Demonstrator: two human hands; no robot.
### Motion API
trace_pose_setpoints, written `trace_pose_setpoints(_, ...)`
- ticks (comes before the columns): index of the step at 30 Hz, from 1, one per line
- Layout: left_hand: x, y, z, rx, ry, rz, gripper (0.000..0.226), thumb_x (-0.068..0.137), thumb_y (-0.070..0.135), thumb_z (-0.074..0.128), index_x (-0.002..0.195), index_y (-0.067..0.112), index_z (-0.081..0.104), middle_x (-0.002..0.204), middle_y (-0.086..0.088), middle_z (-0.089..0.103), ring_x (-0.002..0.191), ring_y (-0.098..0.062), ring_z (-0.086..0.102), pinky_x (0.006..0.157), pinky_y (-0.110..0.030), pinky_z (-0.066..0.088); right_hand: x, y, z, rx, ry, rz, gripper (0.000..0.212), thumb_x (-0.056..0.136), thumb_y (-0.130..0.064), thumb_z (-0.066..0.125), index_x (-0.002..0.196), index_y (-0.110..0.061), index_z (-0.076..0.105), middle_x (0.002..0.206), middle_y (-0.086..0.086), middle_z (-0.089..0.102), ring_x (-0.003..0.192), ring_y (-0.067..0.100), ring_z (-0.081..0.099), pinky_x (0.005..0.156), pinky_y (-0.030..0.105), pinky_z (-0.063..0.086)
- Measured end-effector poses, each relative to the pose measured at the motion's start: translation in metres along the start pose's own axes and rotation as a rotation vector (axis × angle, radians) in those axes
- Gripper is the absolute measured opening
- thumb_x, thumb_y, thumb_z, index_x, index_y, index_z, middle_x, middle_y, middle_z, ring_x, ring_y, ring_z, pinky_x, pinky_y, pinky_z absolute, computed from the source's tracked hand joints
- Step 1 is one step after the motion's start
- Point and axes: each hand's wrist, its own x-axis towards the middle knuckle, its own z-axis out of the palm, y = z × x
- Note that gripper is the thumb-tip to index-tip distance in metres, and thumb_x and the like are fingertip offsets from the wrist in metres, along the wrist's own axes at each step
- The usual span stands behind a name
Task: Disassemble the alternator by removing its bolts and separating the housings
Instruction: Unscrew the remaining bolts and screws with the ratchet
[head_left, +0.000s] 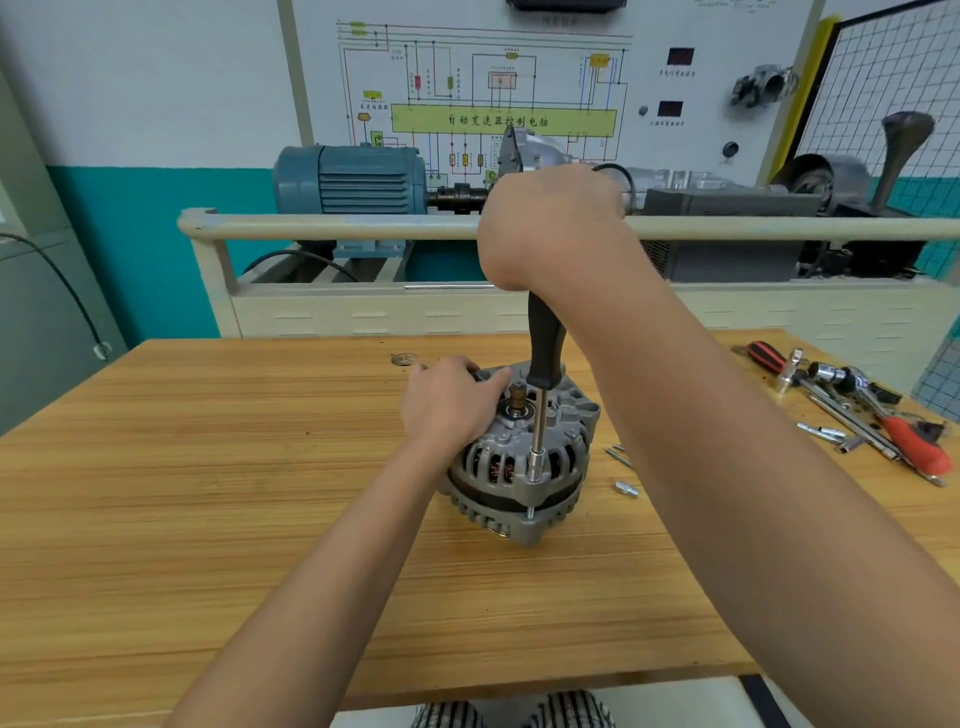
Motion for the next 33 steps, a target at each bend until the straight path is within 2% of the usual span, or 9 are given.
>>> trace_pose_setpoints(3, -0.001, 0.002, 0.000, 0.007, 0.006, -0.041, 0.051, 0.091, 0.057, 0.048, 0.117, 0.017, 0.065, 0.131, -0.011, 0.059, 0.142, -0.028, 0.025, 0.104, -0.047, 0.040, 0.004, 0.006, 0.003, -0.019, -0.032, -0.053, 0.067, 0.085, -0.075, 0.040, 0.085, -0.009, 0.048, 0.080, 0.004, 0.045, 0.082, 0.027, 0.051, 0.052, 0.031, 0.032)
trace_pose_setpoints(5, -0.002, 0.001, 0.000, 0.012, 0.008, -0.032, 0.049, 0.092, 0.055, 0.048, 0.117, 0.017, 0.065, 0.129, -0.011, 0.060, 0.142, -0.029, 0.026, 0.104, -0.047, 0.040, 0.006, 0.002, 0.007, -0.005, -0.030, -0.128, 0.079, 0.079, -0.085, 0.029, 0.079, -0.009, 0.052, 0.074, 0.001, 0.048, 0.078, 0.023, 0.054, 0.062, 0.032, 0.039)
trace_pose_setpoints(8, 0.000, -0.001, -0.001, -0.003, 0.006, -0.007, 0.042, 0.092, 0.049, 0.050, 0.118, 0.019, 0.065, 0.128, -0.010, 0.061, 0.140, -0.030, 0.028, 0.103, -0.045, 0.041, 0.014, -0.014, 0.014, 0.035, 0.083, -0.176, 0.054, 0.094, -0.062, 0.039, 0.072, -0.013, 0.048, 0.067, 0.000, 0.045, 0.060, 0.017, 0.042, 0.055, 0.030, 0.034)
trace_pose_setpoints(13, 0.006, -0.004, 0.003, 0.003, -0.007, 0.021, 0.051, 0.089, 0.060, 0.051, 0.116, 0.019, 0.067, 0.125, -0.007, 0.063, 0.138, -0.029, 0.030, 0.100, -0.042, 0.042, 0.024, 0.019, 0.022, 0.014, 0.130, -0.074, 0.018, 0.098, -0.020, 0.042, 0.105, -0.010, 0.056, 0.073, 0.004, 0.041, 0.058, 0.018, 0.038, 0.046, 0.030, 0.025)
trace_pose_setpoints(15, 0.009, -0.005, 0.005, -0.013, -0.005, 0.032, 0.053, 0.088, 0.061, 0.052, 0.117, 0.019, 0.065, 0.124, -0.005, 0.064, 0.138, -0.028, 0.031, 0.100, -0.042, 0.041, 0.018, 0.037, 0.026, 0.037, 0.176, -0.023, 0.019, 0.098, -0.017, 0.044, 0.113, -0.009, 0.054, 0.068, 0.003, 0.036, 0.057, 0.018, 0.032, 0.045, 0.030, 0.023)
trace_pose_setpoints(18, 0.010, -0.005, 0.006, -0.022, -0.008, 0.036, 0.053, 0.088, 0.061, 0.052, 0.118, 0.019, 0.065, 0.126, -0.006, 0.063, 0.138, -0.029, 0.030, 0.099, -0.041, 0.040, 0.005, 0.044, 0.029, 0.019, 0.265, -0.002, 0.014, 0.098, -0.018, 0.046, 0.087, -0.009, 0.049, 0.065, 0.003, 0.031, 0.056, 0.016, 0.026, 0.045, 0.029, 0.019)
trace_pose_setpoints(20, 0.009, -0.004, 0.005, 0.003, -0.009, 0.031, 0.053, 0.089, 0.061, 0.051, 0.117, 0.019, 0.066, 0.126, -0.007, 0.063, 0.138, -0.029, 0.031, 0.097, -0.041, 0.041, 0.001, 0.038, 0.027, 0.031, 0.331, -0.044, 0.010, 0.099, -0.019, 0.047, 0.098, -0.012, 0.053, 0.063, 0.002, 0.032, 0.053, 0.015, 0.026, 0.045, 0.029, 0.017)
trace_pose_setpoints(24, 0.006, -0.003, 0.003, 0.015, -0.014, 0.021, 0.052, 0.091, 0.059, 0.048, 0.119, 0.018, 0.066, 0.128, -0.008, 0.062, 0.139, -0.031, 0.030, 0.099, -0.041, 0.043, 0.001, 0.017, 0.025, 0.052, 0.379, -0.127, 0.043, 0.098, -0.023, 0.050, 0.064, -0.013, 0.027, 0.061, 0.001, 0.031, 0.051, 0.014, 0.027, 0.045, 0.027, 0.017)
trace_pose_setpoints(33, 0.001, 0.001, 0.000, 0.034, -0.020, -0.039, 0.050, 0.092, 0.057, 0.047, 0.115, 0.015, 0.064, 0.131, -0.012, 0.059, 0.142, -0.029, 0.025, 0.104, -0.046, 0.039, 0.001, 0.010, 0.020, 0.070, 0.304, 0.000, 0.027, 0.089, -0.008, 0.053, 0.069, -0.012, 0.035, 0.067, 0.002, 0.027, 0.053, 0.018, 0.025, 0.046, 0.027, 0.018)
